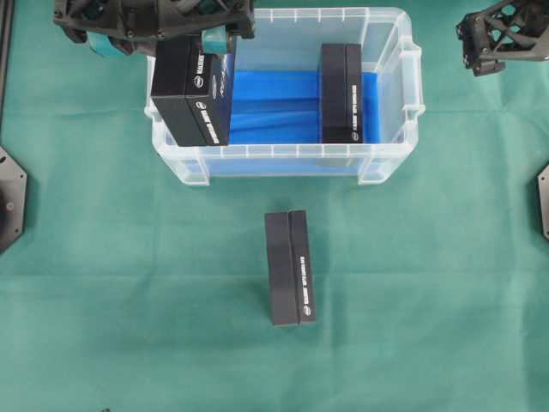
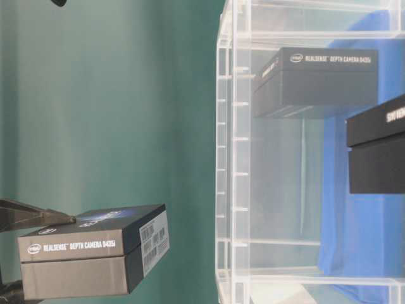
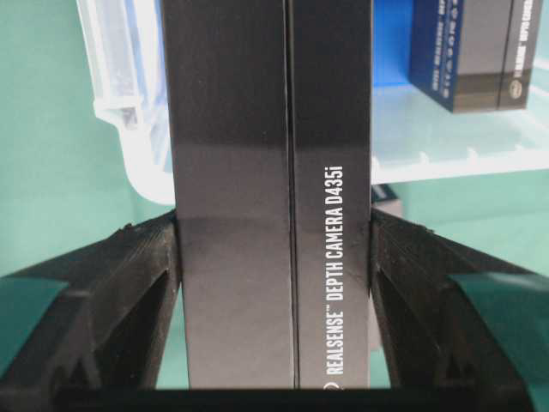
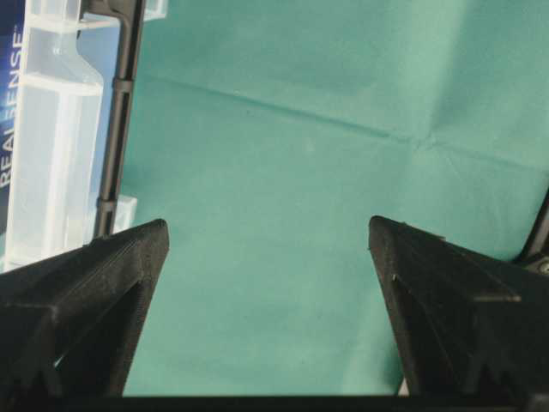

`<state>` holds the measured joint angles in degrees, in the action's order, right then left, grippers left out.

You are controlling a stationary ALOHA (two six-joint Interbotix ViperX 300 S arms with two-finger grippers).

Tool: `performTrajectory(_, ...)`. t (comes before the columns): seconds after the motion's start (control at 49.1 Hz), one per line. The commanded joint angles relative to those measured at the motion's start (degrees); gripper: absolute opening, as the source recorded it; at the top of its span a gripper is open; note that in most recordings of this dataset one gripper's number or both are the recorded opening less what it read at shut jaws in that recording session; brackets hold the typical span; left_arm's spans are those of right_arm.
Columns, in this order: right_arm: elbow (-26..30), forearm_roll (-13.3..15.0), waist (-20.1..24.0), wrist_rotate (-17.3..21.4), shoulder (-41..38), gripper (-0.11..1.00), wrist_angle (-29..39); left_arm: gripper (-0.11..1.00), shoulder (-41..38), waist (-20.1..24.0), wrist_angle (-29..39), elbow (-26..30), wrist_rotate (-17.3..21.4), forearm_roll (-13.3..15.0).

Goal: Take out the box from the case.
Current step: 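Carry the box forward and lower it onto the table left of the first box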

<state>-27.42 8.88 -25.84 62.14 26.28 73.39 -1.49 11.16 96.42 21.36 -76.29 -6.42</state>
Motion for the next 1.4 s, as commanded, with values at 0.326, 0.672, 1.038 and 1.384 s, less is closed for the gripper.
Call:
performTrajectory(0.326,0.7,-0.09,0.09,-0.26,0.7,0.91,-0.26,0.61,1.85,-4.57,0.0,-0.53,-1.85,-0.44)
performTrajectory(0.672,0.62,0.09,0.09,-0.53,0.7,0.91,-0.26,0.61,2.2,-14.77,0.09,-2.11,-12.74,-1.41)
performTrajectory(1.038,0.7,0.18,0.09,-1.76,0.7,0.91,-0.26,0.61,1.85,-25.75,1.58,-2.46,-26.46,-1.41)
performTrajectory(1.384,0.62,0.18,0.09,-1.76,0.7,0.91,-0.26,0.61,1.76,-27.07,2.55,-2.55,-28.48,-1.41)
